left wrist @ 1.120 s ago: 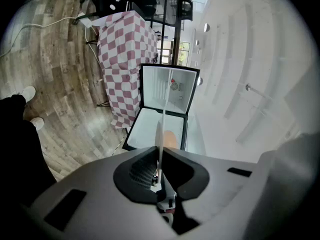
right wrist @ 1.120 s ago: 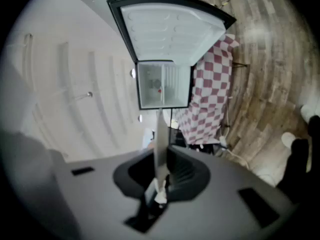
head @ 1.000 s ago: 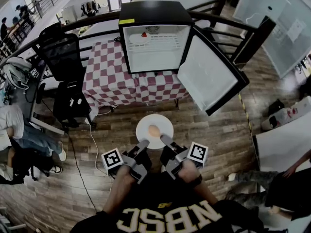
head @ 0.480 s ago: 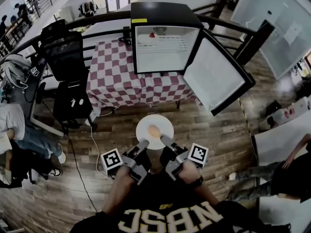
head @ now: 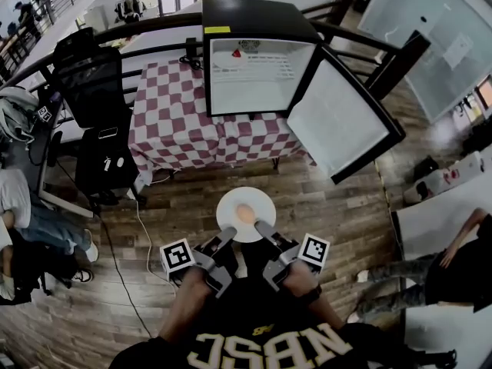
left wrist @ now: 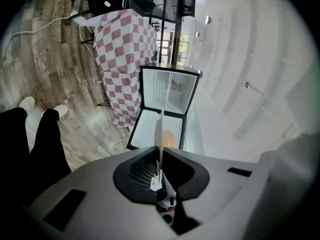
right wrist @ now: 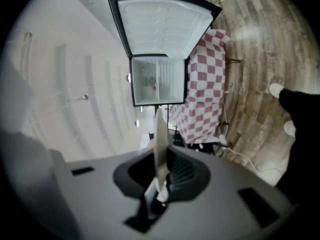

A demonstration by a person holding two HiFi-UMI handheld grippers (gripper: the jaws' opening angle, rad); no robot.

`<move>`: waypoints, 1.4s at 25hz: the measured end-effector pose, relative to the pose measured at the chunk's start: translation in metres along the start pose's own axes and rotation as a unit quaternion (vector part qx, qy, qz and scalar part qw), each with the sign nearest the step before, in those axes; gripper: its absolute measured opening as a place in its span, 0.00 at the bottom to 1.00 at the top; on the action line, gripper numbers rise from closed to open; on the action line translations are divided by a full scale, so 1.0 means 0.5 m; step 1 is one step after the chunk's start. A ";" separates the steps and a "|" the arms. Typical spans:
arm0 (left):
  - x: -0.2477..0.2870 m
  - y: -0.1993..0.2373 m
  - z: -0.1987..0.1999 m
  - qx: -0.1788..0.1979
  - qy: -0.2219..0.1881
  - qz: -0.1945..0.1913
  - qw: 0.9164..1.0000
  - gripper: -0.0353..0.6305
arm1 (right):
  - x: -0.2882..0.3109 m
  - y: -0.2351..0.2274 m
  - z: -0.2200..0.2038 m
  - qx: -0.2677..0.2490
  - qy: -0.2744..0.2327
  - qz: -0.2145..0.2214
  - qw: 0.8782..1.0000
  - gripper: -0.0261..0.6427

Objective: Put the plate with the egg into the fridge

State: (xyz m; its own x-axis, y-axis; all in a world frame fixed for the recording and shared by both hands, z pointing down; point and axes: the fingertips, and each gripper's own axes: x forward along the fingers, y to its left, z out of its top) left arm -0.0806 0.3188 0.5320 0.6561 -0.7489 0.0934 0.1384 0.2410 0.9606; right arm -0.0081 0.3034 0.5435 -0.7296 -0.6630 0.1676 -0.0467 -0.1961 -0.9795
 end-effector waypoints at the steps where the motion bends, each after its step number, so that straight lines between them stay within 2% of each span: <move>1: 0.008 0.000 0.005 0.000 0.000 0.002 1.000 0.10 | 0.006 -0.001 0.008 0.004 -0.001 -0.001 1.000 0.10; 8: 0.106 -0.030 0.084 0.007 -0.020 0.005 1.000 0.10 | 0.096 0.018 0.105 0.009 0.012 0.012 1.000 0.10; 15: 0.270 -0.106 0.163 0.026 -0.031 -0.003 0.999 0.10 | 0.193 0.092 0.269 0.003 0.017 0.030 0.999 0.10; 19: 0.372 -0.148 0.210 0.041 -0.031 -0.010 0.999 0.10 | 0.246 0.133 0.371 -0.011 -0.001 0.041 0.999 0.10; 25: 0.509 -0.187 0.237 0.069 -0.029 -0.010 0.997 0.10 | 0.280 0.169 0.505 -0.018 -0.031 0.043 0.998 0.10; 30: 0.595 -0.188 0.257 0.058 -0.029 -0.011 0.998 0.10 | 0.306 0.177 0.591 -0.020 -0.035 0.048 0.998 0.10; 33: 0.633 -0.196 0.264 0.063 -0.033 -0.010 0.997 0.10 | 0.314 0.189 0.629 -0.041 -0.035 0.050 0.997 0.10; 35: 0.652 -0.199 0.269 0.082 -0.039 -0.002 0.996 0.10 | 0.319 0.196 0.647 -0.086 -0.033 0.037 0.995 0.10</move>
State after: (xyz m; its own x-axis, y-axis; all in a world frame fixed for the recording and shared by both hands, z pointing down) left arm 0.0195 -0.0324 0.5020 0.5959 -0.7963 0.1040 0.0138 0.1397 0.9901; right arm 0.0915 -0.0554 0.5104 -0.6894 -0.7179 0.0965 -0.1157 -0.0225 -0.9930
